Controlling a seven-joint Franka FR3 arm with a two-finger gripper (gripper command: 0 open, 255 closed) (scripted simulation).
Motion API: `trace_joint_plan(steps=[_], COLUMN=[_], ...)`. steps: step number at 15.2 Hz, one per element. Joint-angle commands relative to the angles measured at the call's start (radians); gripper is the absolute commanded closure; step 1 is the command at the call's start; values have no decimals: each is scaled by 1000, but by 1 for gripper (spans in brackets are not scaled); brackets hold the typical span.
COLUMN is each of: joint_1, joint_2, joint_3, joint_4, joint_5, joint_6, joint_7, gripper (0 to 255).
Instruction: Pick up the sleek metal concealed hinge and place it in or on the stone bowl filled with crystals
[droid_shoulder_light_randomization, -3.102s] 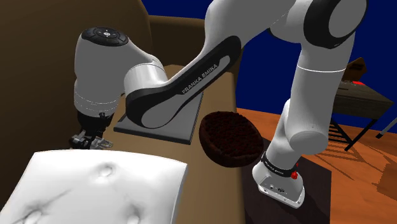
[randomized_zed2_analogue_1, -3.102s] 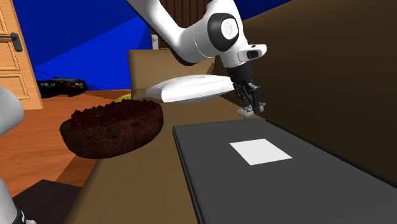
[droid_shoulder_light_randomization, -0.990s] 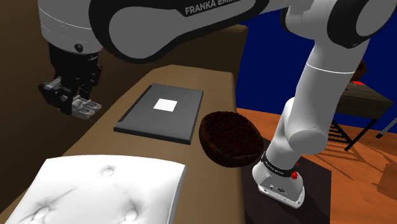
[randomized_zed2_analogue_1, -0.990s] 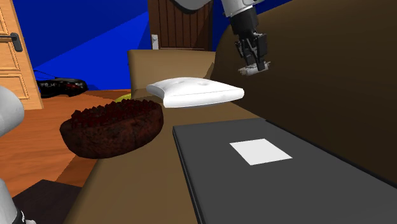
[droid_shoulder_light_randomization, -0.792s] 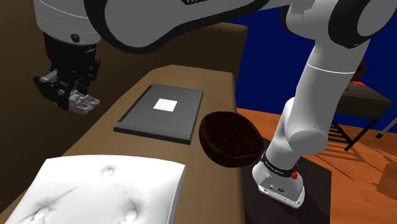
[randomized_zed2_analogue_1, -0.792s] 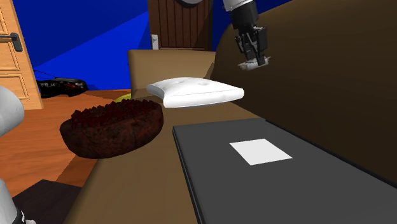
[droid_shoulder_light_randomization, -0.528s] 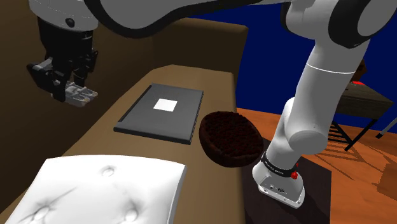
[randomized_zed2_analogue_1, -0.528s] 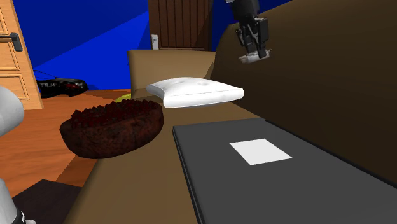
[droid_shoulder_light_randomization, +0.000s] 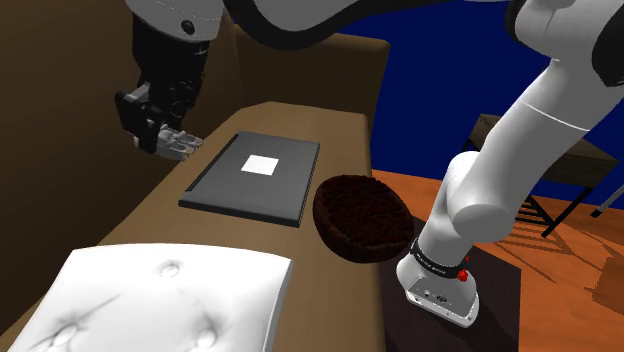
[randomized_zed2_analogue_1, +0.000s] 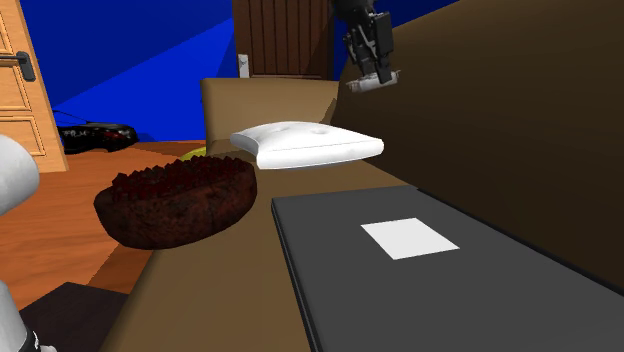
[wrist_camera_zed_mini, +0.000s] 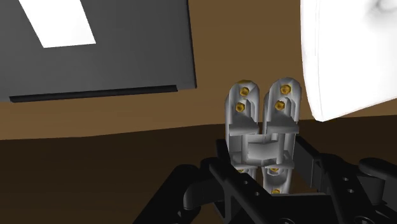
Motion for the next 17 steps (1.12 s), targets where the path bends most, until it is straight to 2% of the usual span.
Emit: trace_joint_plan(steps=[1, 8, 17], joint_1=[12, 91, 190], joint_2=[-110, -410, -793], joint_3=[-28, -130, -236], joint_4=[-107, -353, -585], joint_5=[65, 179, 220], joint_6=[11, -33, -194], joint_7=[-40, -129, -180], gripper=[255, 255, 255])
